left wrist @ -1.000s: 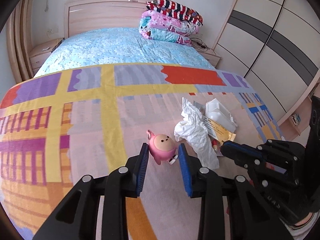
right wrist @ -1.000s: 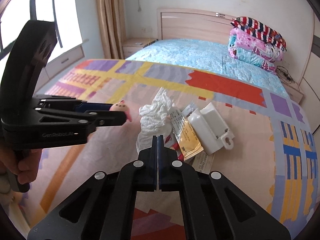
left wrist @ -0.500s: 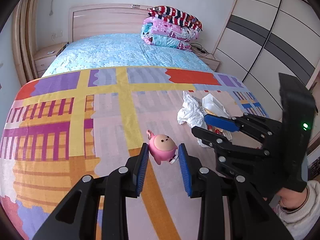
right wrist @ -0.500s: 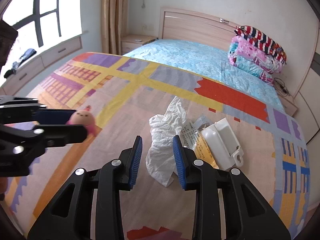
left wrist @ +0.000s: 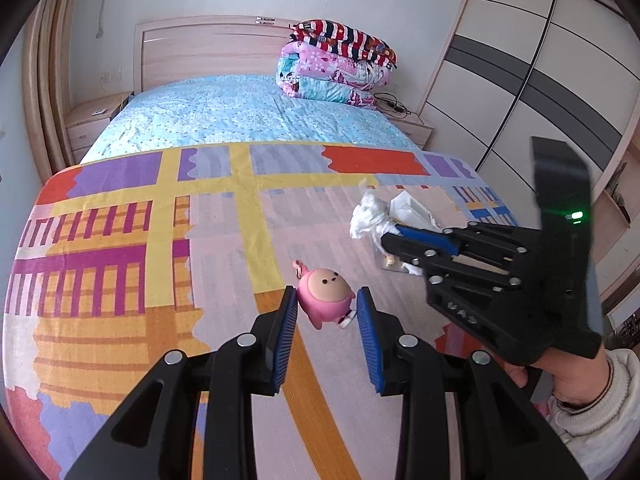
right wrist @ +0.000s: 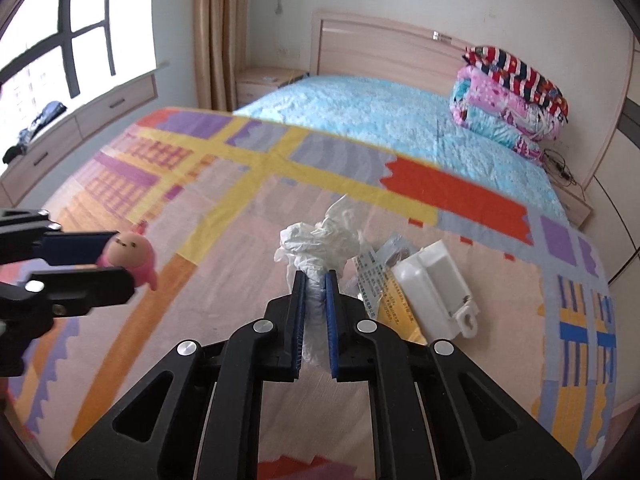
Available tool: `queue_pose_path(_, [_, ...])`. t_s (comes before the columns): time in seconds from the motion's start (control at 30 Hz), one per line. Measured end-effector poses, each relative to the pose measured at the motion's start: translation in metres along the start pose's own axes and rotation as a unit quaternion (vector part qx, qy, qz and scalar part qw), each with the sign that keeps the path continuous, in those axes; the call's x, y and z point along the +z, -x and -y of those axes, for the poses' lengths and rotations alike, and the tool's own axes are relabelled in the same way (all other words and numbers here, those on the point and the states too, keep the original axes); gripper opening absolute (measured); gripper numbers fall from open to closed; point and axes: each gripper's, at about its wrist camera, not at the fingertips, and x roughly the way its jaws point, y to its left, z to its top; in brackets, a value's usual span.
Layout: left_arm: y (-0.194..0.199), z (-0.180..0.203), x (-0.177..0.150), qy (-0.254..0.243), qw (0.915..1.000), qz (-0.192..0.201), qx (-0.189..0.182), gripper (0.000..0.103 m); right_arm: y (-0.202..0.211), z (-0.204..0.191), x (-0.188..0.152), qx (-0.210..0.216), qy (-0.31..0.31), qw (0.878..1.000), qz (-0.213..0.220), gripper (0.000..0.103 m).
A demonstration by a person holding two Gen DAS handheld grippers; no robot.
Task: Collect trash
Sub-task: 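Carry the pink toy and plastic wrap over the trash bin with both grippers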
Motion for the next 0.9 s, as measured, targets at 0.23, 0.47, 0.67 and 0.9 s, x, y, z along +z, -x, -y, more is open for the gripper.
queue_pose_path(0.23, [0.026,0.017,-0.008,-0.009,0.9999,0.013,-0.002,0.03,0.048,-0.005,-0.004,0.0,0.016,0.999,0.032,0.01])
queue_pose_path(0.47, [0.057,0.035,-0.022,-0.017,0.9995,0.027,0.001,0.03,0.089,-0.008,-0.022,0.0,0.018,0.999,0.049,0.01])
queue_pose_path(0.67, [0.079,0.058,-0.041,-0.036,0.9988,0.033,-0.004,0.03,0.132,-0.015,-0.05,0.008,0.019,0.998,0.066,0.01])
queue_pose_path(0.9, [0.103,0.084,-0.069,-0.046,0.998,0.042,-0.014,0.03,0.17,-0.025,-0.079,0.023,0.008,0.996,0.081,0.01])
